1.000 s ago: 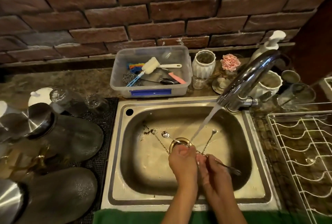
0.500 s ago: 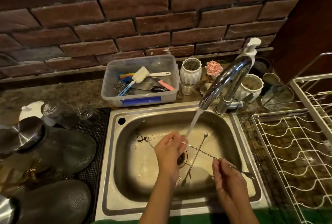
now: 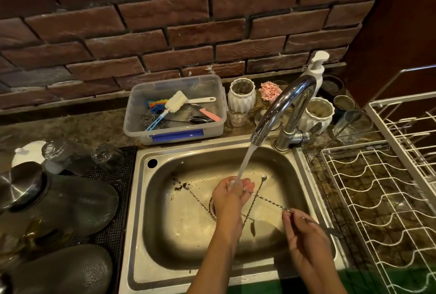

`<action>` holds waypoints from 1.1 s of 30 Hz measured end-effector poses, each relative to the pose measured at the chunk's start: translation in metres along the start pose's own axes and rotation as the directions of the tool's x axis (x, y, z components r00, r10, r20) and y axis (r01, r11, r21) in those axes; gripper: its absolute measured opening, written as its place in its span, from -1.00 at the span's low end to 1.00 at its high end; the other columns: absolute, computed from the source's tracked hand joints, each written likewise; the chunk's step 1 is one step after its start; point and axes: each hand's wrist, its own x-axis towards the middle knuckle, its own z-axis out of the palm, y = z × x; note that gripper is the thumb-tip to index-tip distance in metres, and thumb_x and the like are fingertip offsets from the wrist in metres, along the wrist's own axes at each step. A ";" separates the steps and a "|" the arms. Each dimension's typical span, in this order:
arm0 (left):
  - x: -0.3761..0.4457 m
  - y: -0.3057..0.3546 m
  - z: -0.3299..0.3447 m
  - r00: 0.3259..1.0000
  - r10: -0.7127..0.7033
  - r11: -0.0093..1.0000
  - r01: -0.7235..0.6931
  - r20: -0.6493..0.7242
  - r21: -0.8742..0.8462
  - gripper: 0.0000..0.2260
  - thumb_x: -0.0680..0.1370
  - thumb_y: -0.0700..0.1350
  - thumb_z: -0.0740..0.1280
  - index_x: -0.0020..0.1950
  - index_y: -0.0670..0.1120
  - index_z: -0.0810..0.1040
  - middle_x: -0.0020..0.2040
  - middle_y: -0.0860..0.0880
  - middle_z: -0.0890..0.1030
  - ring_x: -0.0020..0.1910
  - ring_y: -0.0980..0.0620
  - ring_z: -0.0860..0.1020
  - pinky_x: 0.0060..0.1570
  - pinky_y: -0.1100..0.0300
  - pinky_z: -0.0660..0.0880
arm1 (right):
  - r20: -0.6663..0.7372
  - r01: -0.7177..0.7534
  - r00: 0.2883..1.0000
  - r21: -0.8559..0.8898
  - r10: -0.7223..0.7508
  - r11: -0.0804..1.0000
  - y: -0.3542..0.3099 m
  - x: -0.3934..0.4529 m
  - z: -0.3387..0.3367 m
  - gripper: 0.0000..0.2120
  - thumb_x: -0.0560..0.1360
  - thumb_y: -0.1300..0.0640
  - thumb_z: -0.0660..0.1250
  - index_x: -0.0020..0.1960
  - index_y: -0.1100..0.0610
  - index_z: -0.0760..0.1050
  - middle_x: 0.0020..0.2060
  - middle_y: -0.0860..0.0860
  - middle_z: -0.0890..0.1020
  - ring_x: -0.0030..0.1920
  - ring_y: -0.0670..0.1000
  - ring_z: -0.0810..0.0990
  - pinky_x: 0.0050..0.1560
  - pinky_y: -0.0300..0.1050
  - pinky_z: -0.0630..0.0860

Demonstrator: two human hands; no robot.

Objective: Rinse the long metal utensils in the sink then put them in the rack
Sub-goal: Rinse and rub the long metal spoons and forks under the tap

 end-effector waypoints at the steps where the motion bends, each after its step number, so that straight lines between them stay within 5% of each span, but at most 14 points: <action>1: 0.001 0.000 0.000 1.000 -0.006 1.000 0.006 0.008 -0.008 -0.89 0.62 -0.31 0.34 0.14 -0.28 0.55 -0.06 -0.19 0.75 -0.03 -0.13 0.75 -0.06 0.16 0.68 | 0.005 -0.004 1.000 -0.003 0.004 1.000 0.000 0.000 0.000 -0.89 0.56 0.40 0.27 0.05 0.36 0.55 0.04 0.32 0.62 0.08 0.23 0.63 -0.19 -0.07 0.70; 9: 0.005 0.000 0.004 0.998 -0.019 0.996 0.025 0.067 -0.091 -0.85 0.68 -0.29 0.24 0.20 -0.11 0.50 0.08 -0.27 0.71 0.06 -0.17 0.73 0.00 0.10 0.68 | 0.094 0.020 0.995 -0.031 -0.017 0.999 0.001 0.005 -0.005 -0.84 0.56 0.42 0.24 0.08 0.40 0.56 -0.04 0.31 0.70 0.03 0.22 0.71 -0.09 -0.06 0.70; 16: 0.006 -0.003 0.001 0.993 -0.081 0.973 0.097 0.086 -0.209 -0.77 0.70 -0.13 0.21 0.16 -0.27 0.55 0.03 -0.33 0.71 0.03 -0.25 0.72 -0.09 0.07 0.68 | 0.144 0.056 0.988 0.013 -0.057 0.998 0.002 0.007 -0.006 -0.60 0.37 0.35 0.35 0.20 0.43 0.51 0.00 0.33 0.70 -0.05 0.17 0.75 -0.01 -0.03 0.67; 22: 0.008 0.003 0.001 0.991 -0.080 0.946 0.110 0.111 -0.306 -0.78 0.63 -0.42 0.22 0.22 -0.22 0.52 0.13 -0.32 0.69 0.09 -0.24 0.71 0.02 -0.01 0.68 | 0.162 0.067 0.985 -0.035 -0.060 0.997 -0.002 0.004 -0.006 -0.63 0.33 0.36 0.34 0.13 0.40 0.54 -0.05 0.30 0.71 -0.09 0.17 0.76 -0.02 -0.01 0.67; 27: 0.013 0.003 0.006 0.990 -0.100 0.951 0.125 0.102 -0.282 -0.82 0.71 -0.27 0.13 0.20 -0.18 0.52 -0.01 -0.22 0.75 0.08 -0.19 0.72 0.21 -0.19 0.56 | 0.163 0.060 0.985 -0.039 -0.052 0.997 0.004 0.000 -0.003 -0.73 0.44 0.40 0.31 0.14 0.43 0.53 -0.13 0.29 0.73 -0.13 0.17 0.76 -0.09 -0.05 0.69; 33: 0.010 0.005 0.008 0.991 -0.085 0.937 0.115 0.103 -0.330 -0.73 0.61 -0.49 0.19 0.23 -0.26 0.51 0.04 -0.28 0.72 0.07 -0.20 0.72 0.01 0.03 0.68 | 0.167 0.092 0.982 -0.021 -0.088 0.996 0.001 0.003 -0.002 -0.70 0.48 0.39 0.29 0.20 0.43 0.49 0.01 0.34 0.64 -0.16 0.13 0.76 -0.13 -0.11 0.70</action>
